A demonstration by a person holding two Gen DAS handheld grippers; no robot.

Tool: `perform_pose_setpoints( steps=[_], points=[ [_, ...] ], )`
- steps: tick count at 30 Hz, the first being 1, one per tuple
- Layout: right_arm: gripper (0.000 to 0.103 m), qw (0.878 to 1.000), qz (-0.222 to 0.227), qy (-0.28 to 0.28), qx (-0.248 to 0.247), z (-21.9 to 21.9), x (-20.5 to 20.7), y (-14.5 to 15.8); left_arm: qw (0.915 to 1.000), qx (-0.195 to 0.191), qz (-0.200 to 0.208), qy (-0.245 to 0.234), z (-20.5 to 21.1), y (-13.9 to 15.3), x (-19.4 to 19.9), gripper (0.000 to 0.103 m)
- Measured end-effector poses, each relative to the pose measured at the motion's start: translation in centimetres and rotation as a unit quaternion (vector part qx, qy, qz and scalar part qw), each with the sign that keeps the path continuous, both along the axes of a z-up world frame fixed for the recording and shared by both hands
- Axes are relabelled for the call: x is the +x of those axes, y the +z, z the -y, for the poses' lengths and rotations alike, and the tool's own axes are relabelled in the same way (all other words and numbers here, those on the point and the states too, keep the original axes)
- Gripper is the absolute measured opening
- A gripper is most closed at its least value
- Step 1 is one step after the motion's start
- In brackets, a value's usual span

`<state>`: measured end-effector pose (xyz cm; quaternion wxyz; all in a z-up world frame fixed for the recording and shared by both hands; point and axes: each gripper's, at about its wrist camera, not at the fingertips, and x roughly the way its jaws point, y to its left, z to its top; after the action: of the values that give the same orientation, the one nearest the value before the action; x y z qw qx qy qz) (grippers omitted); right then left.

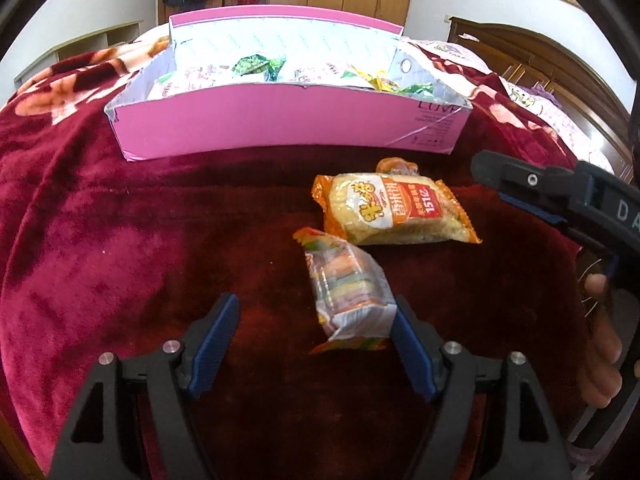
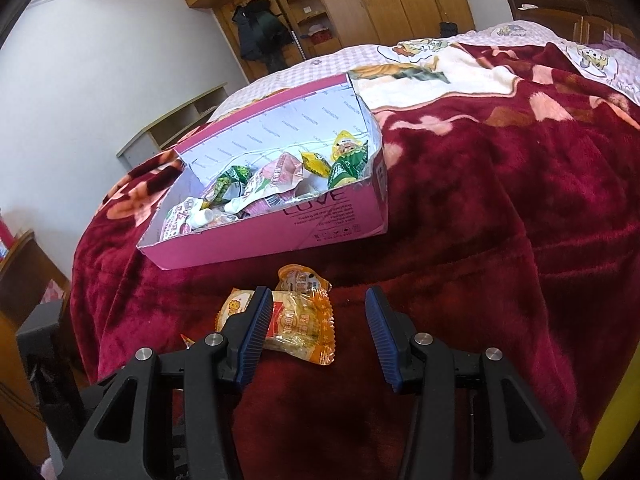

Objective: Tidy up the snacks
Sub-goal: 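Grasp the clear rainbow-striped candy packet with the left tool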

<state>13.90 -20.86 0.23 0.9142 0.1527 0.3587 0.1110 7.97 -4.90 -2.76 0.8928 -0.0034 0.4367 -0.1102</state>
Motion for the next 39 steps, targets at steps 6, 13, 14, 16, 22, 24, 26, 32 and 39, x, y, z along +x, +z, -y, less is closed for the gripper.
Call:
perform_pose_setpoints(
  steps=[6,13,14,16,22,24,26,32,39],
  points=[
    [0.05,1.0,-0.008,0.0,-0.003,-0.1,0.1,-0.7,0.9999,-0.001,0.012,-0.01,-0.2,0.1,-0.3,0.079],
    [0.05,1.0,-0.015,0.001,0.009,0.3,0.2,-1.7,0.9993,0.005,0.033,-0.018,0.2,-0.4,-0.6,0.082],
    [0.05,1.0,-0.016,0.001,0.01,0.3,0.3,-1.8,0.9992,0.005,0.033,-0.02,0.2,-0.4,-0.6,0.082],
    [0.05,1.0,-0.016,0.001,0.012,0.4,0.4,-1.9,0.9992,0.007,0.032,-0.023,0.2,-0.3,-0.6,0.082],
    [0.05,1.0,-0.014,0.007,0.002,0.2,0.3,-2.3,0.995,0.061,0.074,-0.027,1.0,0.8,-2.4,0.08],
    [0.05,1.0,-0.014,0.007,0.003,0.2,0.3,-2.4,0.9903,0.09,0.101,-0.032,1.6,1.1,-3.0,0.079],
    [0.05,1.0,-0.016,0.003,0.01,0.3,0.3,-2.7,0.9886,0.097,0.11,-0.033,1.9,1.2,-3.1,0.075],
    [0.05,1.0,-0.02,0.005,0.012,0.5,0.4,-3.1,0.9934,0.064,0.093,-0.021,1.3,1.0,-1.8,0.051],
    [0.05,1.0,-0.019,0.005,0.007,0.2,0.4,-3.0,0.9924,0.056,0.109,-0.005,-0.1,1.8,-2.2,0.047]
  ],
)
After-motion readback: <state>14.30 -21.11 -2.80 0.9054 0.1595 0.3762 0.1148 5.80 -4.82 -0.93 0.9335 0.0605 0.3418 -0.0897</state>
